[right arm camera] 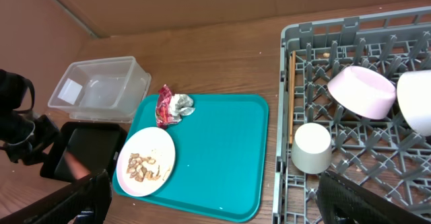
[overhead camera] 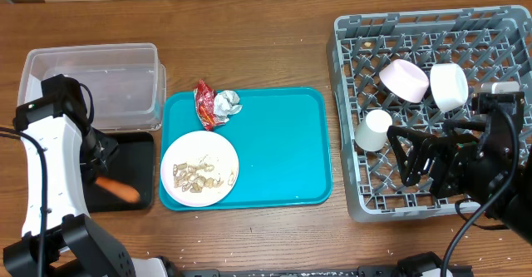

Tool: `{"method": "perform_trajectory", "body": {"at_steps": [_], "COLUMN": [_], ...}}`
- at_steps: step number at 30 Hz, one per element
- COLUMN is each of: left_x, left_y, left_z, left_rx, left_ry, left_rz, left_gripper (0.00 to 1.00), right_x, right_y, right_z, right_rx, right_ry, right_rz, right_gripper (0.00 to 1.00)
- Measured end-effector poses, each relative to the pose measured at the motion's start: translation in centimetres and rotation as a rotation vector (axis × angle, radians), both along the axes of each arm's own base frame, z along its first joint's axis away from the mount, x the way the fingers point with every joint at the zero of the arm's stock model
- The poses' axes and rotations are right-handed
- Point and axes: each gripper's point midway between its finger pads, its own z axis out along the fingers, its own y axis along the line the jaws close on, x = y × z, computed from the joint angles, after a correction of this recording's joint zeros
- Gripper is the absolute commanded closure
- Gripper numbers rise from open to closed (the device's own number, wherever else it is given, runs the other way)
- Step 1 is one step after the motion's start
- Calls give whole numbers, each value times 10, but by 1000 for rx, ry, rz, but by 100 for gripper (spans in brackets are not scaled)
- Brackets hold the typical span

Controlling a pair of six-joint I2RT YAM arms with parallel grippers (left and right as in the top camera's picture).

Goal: Sort waste into correct bins and load items into the dishwasher
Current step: 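Carry the carrot left and drop it on the black tray, then reach the left gripper to the crumpled white paper and grasp it, then carry the crumpled paper into the clear plastic bin and release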

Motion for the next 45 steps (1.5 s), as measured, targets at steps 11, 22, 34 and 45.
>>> {"method": "perform_trajectory", "body": {"at_steps": [11,22,34,45], "left_x": [76,169,175,153], "left_y": [-80,-289,-275,-267], "left_z": [73,7,-80,-53], "left_rx": [-103,20,58,25], "left_ry": [-379,-412,-211,-102], "left_rz": [-417,-1218,-1186,-1165], "left_gripper": [37,24,96,96], "right_x": [0,0,1,1], "right_y": [0,0,0,0], "right_z": [0,0,-1,-1], "right_rx": [0,-2,-3,-3], "right_ry": [0,1,2,2], "right_rz": [0,2,1,1], "right_gripper": [0,0,0,0]}}
